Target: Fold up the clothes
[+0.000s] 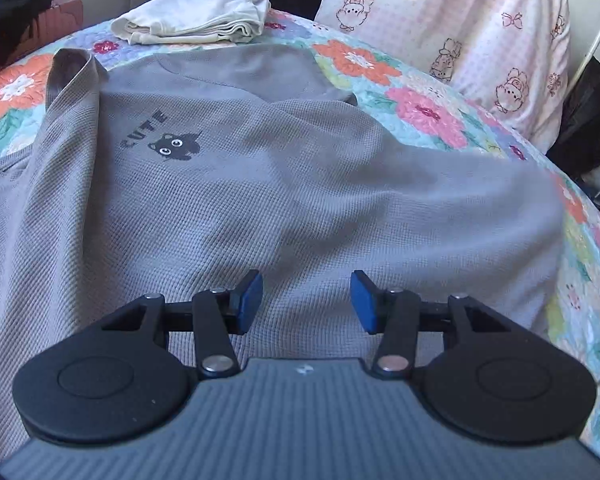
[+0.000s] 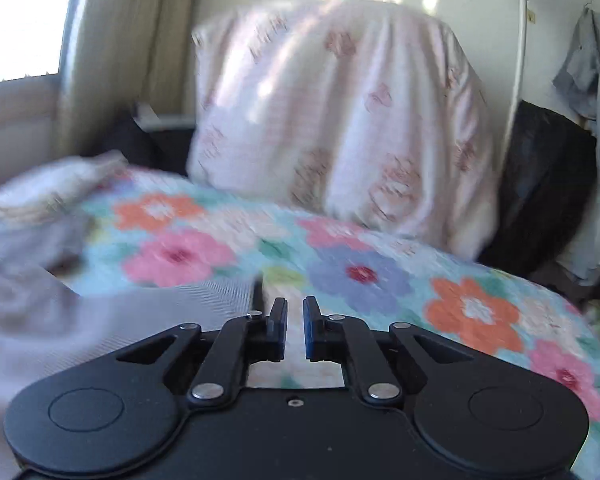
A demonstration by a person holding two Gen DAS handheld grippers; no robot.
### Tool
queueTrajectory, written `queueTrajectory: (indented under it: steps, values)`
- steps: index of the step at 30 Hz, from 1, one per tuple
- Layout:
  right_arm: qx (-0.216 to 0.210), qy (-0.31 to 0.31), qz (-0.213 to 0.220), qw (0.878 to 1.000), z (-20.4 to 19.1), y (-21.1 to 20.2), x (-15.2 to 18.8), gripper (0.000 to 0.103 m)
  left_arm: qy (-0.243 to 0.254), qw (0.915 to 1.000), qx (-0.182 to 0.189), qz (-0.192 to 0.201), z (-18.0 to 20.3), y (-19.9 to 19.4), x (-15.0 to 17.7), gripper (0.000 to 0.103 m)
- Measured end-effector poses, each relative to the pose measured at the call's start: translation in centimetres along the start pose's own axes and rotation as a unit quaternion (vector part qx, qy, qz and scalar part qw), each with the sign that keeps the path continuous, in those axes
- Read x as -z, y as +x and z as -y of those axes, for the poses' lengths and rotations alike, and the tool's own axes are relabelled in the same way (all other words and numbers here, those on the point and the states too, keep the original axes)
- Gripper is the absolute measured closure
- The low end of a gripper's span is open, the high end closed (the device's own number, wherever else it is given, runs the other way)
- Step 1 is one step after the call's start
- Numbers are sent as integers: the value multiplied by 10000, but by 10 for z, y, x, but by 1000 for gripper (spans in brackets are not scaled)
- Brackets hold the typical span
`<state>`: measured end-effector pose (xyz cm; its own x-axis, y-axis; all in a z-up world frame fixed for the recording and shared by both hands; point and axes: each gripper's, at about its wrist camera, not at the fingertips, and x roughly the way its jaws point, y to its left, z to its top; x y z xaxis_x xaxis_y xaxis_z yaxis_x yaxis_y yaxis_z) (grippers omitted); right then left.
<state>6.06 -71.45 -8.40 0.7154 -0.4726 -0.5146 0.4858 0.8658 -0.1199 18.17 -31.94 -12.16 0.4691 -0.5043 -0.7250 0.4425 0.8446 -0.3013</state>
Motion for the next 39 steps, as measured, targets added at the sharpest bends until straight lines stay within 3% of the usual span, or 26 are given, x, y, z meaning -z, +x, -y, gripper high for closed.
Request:
queueTrajectory:
  steps: [2, 4, 6, 9, 11, 12, 15, 17, 19, 22, 23, 24, 26, 28, 31, 33, 37, 38, 39]
  values:
    - [-502, 1023, -657, 9913, 20, 12, 11, 87, 17, 10000, 61, -17, 6, -7, 8, 55]
    - [-1156, 1998, -802, 9697, 31, 3, 29, 84, 79, 9999, 128, -50, 14, -15, 18, 55]
    - [-1479, 2326, -818, 9578, 27, -15, 50, 78, 204, 9996, 188, -113, 25, -23, 31, 55]
    - [-1642, 2076, -1138, 9576, 8, -37, 75, 67, 212, 9992, 247, -230, 36, -33, 53, 53]
    - [-1736, 1767, -1285, 9603, -7, -56, 94, 44, 26, 9980, 457, -431, 38, -41, 68, 52]
    - [-1767, 1585, -1338, 9622, -14, -66, 104, 39, 5, 9976, 495, -478, 39, -46, 75, 52]
    - [-1872, 1113, -1549, 9636, -34, -95, 133, 38, 229, 9984, 269, -445, 46, -64, 94, 47]
    - [-2031, 1180, -1687, 9573, -40, -111, 153, 37, 280, 9987, 119, -416, 47, -76, 108, 47]
    - [-2553, 1536, -1728, 9388, -40, -123, 168, 33, 274, 9989, 177, -330, 49, -86, 123, 47]
    - [-3706, 2484, -2019, 8719, -42, -119, 183, 28, 767, 9959, 473, -125, 67, -99, 144, 47]
    - [-3779, 2580, -2040, 8654, -45, -119, 182, 29, 1025, 9930, 587, -54, 76, -103, 151, 47]
    - [-3733, 2494, -2012, 8706, -50, -120, 177, 31, 1279, 9893, 703, 8, 85, -108, 158, 47]
    - [-3640, 2216, -1966, 8831, -59, -125, 164, 53, 1700, 9794, 1087, 55, 99, -114, 171, 47]
    - [-3757, 1864, -1814, 8895, -66, -135, 149, 56, 2049, 9674, 1488, 63, 111, -119, 182, 44]
    - [-4123, 1682, -1662, 8798, -71, -147, 135, 55, 2229, 9574, 1834, 90, 125, -115, 193, 41]
    - [-4141, 1612, -1719, 8792, -74, -148, 133, 55, 2235, 9576, 1814, 155, 132, -107, 196, 38]
    - [-4173, 1757, -1839, 8725, -71, -147, 132, 55, 1899, 9689, 1582, 99, 137, -79, 188, 37]
    - [-4230, 1851, -1856, 8674, -68, -145, 132, 53, 1781, 9735, 1434, 62, 136, -73, 184, 38]
    - [-4285, 1944, -1869, 8623, -66, -144, 131, 52, 1561, 9792, 1294, -5, 132, -68, 179, 48]
